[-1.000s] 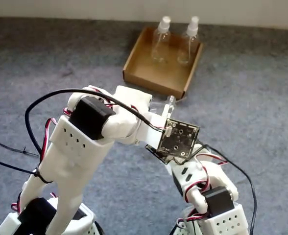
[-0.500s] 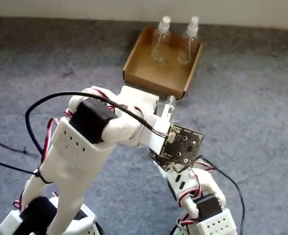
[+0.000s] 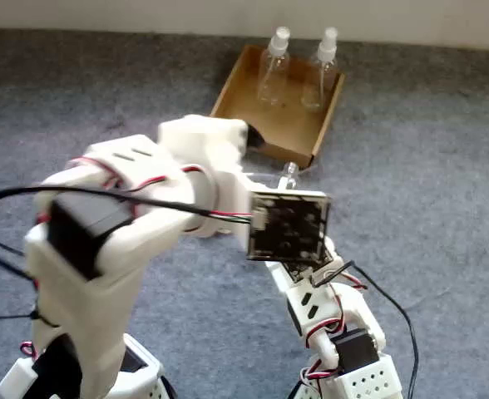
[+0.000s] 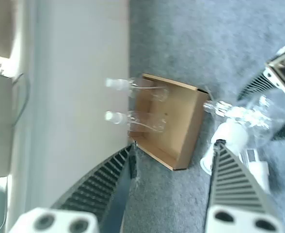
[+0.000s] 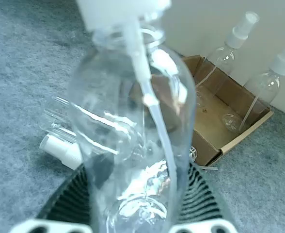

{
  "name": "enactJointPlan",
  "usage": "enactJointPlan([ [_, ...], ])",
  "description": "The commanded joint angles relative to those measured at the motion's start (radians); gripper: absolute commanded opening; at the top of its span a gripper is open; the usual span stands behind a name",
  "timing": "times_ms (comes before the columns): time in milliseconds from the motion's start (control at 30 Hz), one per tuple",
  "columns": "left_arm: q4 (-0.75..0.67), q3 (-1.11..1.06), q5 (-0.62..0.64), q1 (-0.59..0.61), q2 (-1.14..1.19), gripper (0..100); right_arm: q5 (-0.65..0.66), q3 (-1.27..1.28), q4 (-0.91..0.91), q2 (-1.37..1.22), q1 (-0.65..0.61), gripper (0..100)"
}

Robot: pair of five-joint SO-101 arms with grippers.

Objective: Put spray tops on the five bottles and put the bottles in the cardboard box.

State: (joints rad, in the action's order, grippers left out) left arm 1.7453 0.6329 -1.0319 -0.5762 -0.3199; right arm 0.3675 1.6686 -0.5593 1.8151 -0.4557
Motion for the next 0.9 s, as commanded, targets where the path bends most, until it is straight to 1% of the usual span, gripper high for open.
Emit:
enactJointPlan([
  [0, -0.015, 0.239, 0.285, 0.064, -0.004, 23, -0.074, 0.031, 0.024, 0.012, 0.027, 0.5],
  [67, -0.021, 0.3, 0.445, 0.127, -0.008, 23, -0.144, 0.021, 0.027, 0.015, 0.082, 0.5],
  [100, -0.028, 0.317, 0.543, 0.179, -0.007, 23, -0.184, -0.008, 0.027, 0.01, 0.111, 0.5],
  [167, -0.035, 0.321, 0.752, 0.288, -0.002, 23, -0.288, -0.073, 0.024, 0.005, 0.16, 0.5],
  [233, -0.037, 0.286, 0.979, 0.371, -0.001, 23, -0.393, -0.13, 0.022, 0.005, 0.179, 0.5],
  [300, -0.037, 0.217, 1.137, 0.407, -0.004, 23, -0.485, -0.166, 0.022, 0.005, 0.176, 0.5],
  [333, -0.041, 0.174, 1.188, 0.404, -0.004, 23, -0.525, -0.183, 0.024, 0.005, 0.163, 0.5],
  [400, -0.058, 0.074, 1.211, 0.372, 0.002, 23, -0.537, -0.208, 0.021, 0.005, 0.124, 0.5],
  [467, -0.135, -0.073, 1.209, 0.318, -0.004, 23, -0.5, -0.217, 0.019, 0.005, 0.084, 0.5],
  [533, -0.222, -0.193, 1.208, 0.278, -0.01, 23, -0.43, -0.217, -0.002, 0.005, 0.048, 0.5],
  [633, -0.279, -0.265, 1.18, 0.226, -0.015, 23, -0.358, -0.217, -0.051, 0.005, -0.016, 0.5],
  [767, -0.331, -0.311, 1.178, 0.186, -0.015, 20, -0.347, -0.217, -0.058, 0.005, -0.028, 0.5],
  [867, -0.327, -0.315, 1.18, 0.136, -0.013, 19, -0.315, -0.211, -0.058, 0.005, -0.03, 0.5],
])
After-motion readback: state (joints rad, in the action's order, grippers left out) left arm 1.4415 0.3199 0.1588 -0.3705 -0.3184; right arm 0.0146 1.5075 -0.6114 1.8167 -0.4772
